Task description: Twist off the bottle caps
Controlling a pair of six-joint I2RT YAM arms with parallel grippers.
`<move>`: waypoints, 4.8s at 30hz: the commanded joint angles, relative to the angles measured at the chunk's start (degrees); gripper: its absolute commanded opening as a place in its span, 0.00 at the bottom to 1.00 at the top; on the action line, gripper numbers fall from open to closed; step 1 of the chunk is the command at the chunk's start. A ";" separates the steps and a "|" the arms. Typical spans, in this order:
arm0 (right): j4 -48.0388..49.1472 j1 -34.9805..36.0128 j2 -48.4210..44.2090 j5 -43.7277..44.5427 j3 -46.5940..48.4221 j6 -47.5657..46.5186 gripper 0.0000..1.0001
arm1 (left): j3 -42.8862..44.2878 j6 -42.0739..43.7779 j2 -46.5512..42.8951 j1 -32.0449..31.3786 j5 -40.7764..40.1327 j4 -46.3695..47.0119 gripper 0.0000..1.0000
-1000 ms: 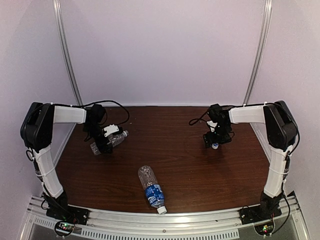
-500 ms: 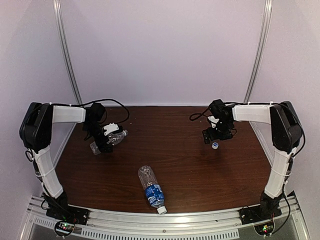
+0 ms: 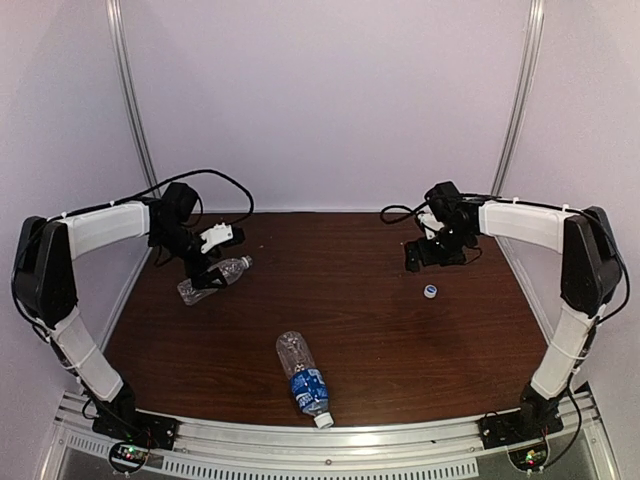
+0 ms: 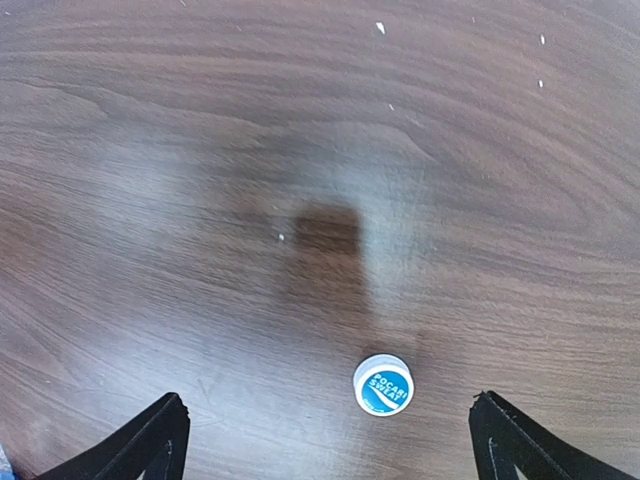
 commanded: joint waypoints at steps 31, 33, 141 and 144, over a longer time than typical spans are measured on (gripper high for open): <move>13.09 2.01 -10.35 -8.08 -9.47 2.44 1.00 | 7.54 28.63 9.82 -48.61 -7.00 -11.39 0.98; 13.43 2.04 -10.37 -8.09 -9.89 2.34 1.00 | 5.81 29.24 10.29 -48.65 -8.05 -10.41 0.97; 3.56 34.74 -22.74 -17.50 1.64 -57.87 0.00 | 20.92 -0.20 -6.06 -26.76 20.89 -22.70 0.48; 8.09 34.89 -24.05 -14.38 -0.40 -55.43 0.40 | 21.03 -0.28 -6.05 -26.77 20.54 -22.72 0.48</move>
